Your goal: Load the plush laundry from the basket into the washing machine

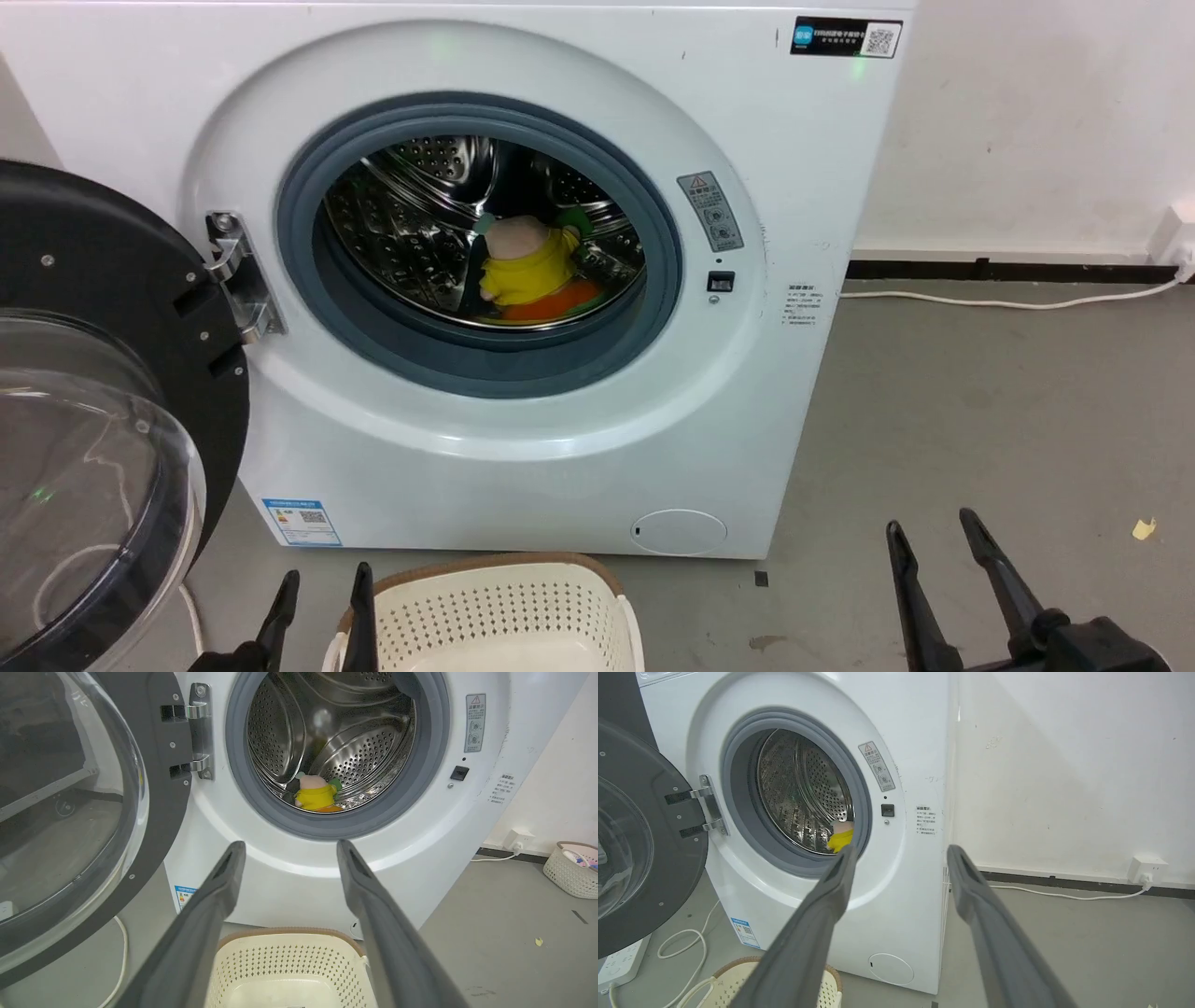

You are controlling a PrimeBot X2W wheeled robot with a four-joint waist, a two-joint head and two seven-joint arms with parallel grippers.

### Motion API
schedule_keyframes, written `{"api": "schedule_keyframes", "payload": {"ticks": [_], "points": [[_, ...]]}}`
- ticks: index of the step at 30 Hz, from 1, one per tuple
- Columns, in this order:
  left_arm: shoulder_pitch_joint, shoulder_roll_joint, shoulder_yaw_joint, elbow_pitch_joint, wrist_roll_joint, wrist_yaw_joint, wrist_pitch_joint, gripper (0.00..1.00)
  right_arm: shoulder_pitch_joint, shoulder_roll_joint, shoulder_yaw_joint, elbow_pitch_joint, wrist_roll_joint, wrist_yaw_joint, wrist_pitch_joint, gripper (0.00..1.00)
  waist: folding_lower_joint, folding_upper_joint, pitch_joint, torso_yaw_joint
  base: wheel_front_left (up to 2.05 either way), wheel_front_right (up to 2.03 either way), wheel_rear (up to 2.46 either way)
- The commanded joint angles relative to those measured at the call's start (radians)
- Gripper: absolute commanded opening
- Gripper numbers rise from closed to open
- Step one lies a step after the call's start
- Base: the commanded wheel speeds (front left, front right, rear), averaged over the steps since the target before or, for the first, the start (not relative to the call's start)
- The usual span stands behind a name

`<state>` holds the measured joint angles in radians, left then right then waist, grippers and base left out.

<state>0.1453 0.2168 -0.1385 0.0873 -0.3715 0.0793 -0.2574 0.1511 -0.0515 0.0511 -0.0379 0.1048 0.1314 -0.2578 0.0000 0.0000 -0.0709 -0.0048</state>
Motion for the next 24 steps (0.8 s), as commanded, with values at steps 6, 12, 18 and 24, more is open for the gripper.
{"api": "schedule_keyframes", "payload": {"ticks": [6,12,18,24], "points": [[0.021,-0.043,0.046,0.003,0.016,-0.046,-0.004,1.0,0.028,0.001,-0.006,0.025,-0.001,-0.001,-0.004,1.0,0.0,0.0,-0.003,0.013,0.0,0.0,0.0],[0.019,-0.062,0.069,0.017,0.029,-0.068,-0.004,1.0,0.029,0.001,-0.005,0.034,-0.002,-0.001,-0.004,1.0,0.0,0.0,-0.003,0.017,0.0,0.0,0.0],[0.017,-0.076,0.094,0.031,0.041,-0.08,-0.004,1.0,0.029,0.001,-0.003,0.037,0.0,-0.001,-0.004,1.0,0.0,0.0,-0.001,0.021,0.0,0.0,0.0],[0.014,-0.086,0.108,0.035,0.057,-0.091,-0.004,1.0,0.027,0.001,-0.001,0.037,0.001,-0.001,-0.004,1.0,0.0,0.0,0.001,0.023,0.0,0.0,0.0]]}}
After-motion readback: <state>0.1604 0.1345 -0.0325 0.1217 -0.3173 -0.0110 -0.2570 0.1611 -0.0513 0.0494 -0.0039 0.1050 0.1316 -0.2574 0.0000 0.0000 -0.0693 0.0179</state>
